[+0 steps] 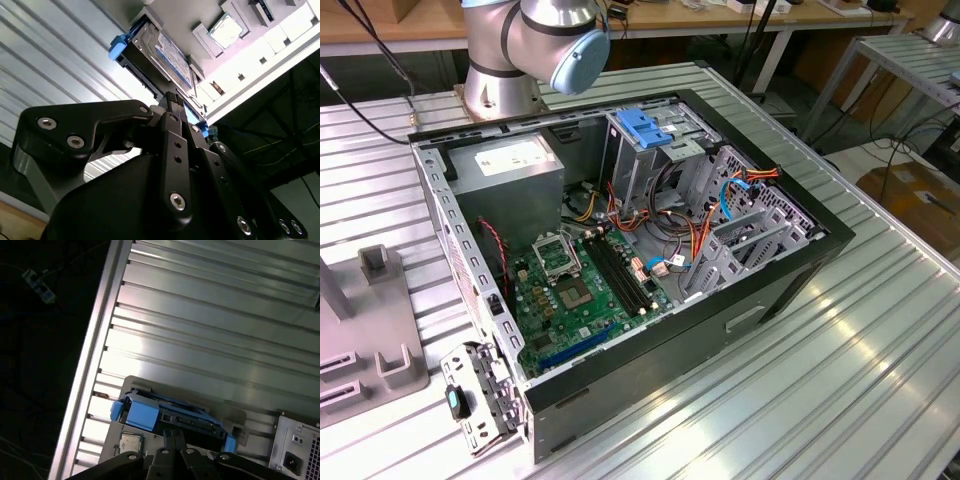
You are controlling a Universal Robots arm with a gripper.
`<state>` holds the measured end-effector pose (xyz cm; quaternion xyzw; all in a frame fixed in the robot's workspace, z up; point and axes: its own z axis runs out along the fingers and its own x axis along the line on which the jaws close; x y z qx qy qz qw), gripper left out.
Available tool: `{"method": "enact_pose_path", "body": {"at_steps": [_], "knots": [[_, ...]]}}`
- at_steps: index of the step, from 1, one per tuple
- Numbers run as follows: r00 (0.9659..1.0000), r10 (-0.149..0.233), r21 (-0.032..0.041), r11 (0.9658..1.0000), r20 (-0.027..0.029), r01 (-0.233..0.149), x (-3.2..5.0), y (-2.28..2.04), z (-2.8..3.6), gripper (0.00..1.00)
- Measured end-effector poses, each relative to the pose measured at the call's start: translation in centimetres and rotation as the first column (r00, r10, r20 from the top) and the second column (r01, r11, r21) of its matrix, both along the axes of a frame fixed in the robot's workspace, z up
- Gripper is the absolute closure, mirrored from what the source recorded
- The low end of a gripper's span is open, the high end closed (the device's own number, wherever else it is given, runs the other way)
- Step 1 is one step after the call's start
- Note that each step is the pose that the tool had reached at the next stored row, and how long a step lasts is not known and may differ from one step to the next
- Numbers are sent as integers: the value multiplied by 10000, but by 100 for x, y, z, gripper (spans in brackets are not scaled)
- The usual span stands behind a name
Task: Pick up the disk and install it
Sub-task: 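Pick up the disk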
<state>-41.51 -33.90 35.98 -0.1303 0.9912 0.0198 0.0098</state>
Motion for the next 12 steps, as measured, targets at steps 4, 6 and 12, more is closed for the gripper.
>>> {"method": "enact_pose_path", "body": {"at_steps": [4,6,12], "knots": [[9894,1450,0,9894,0,-1450,0,0,-6,89],[9837,1800,0,9837,0,-1800,0,0,-8,89],[9497,3130,0,9497,1,-3130,0,0,-13,89]]}}
